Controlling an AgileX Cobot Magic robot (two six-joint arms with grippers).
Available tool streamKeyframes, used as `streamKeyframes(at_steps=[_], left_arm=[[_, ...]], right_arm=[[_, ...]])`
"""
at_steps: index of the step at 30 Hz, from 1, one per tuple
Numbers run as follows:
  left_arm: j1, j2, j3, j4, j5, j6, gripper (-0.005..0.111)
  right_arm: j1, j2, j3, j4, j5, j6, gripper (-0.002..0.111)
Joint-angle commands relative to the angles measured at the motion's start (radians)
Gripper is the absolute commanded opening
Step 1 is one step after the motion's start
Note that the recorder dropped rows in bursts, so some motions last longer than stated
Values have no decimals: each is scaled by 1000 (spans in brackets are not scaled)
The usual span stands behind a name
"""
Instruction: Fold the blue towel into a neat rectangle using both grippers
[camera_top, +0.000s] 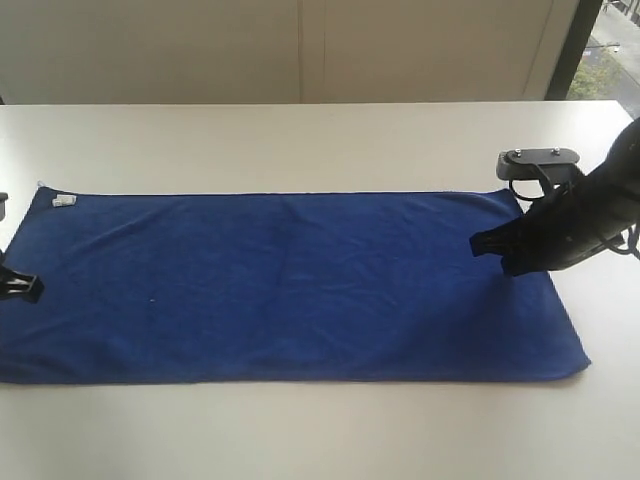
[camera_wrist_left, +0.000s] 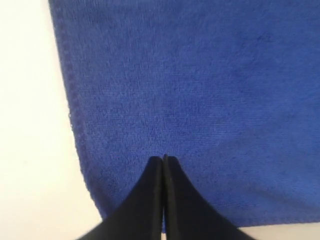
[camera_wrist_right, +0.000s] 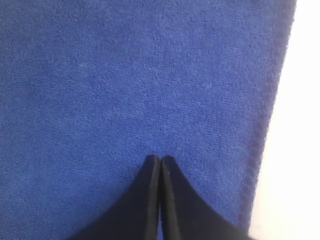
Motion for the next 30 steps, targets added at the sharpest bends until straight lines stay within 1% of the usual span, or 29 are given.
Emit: streamKeyframes(at_steps=[1,10,22,30], left_arm=[[3,-49,-10,-20,29,0,0],[3,-49,-11,-78,21,21,0],[3,-49,-51,-83,17,21,0],[3,-49,-51,-83,22,21,0]], right_arm=[[0,-2,-24,3,23,-12,0],[-22,61,-24,-36,-2,-12,0],[-131,63,-35,-45,-1,-8,0],[-161,63,-35,-45,-7,-8,0]])
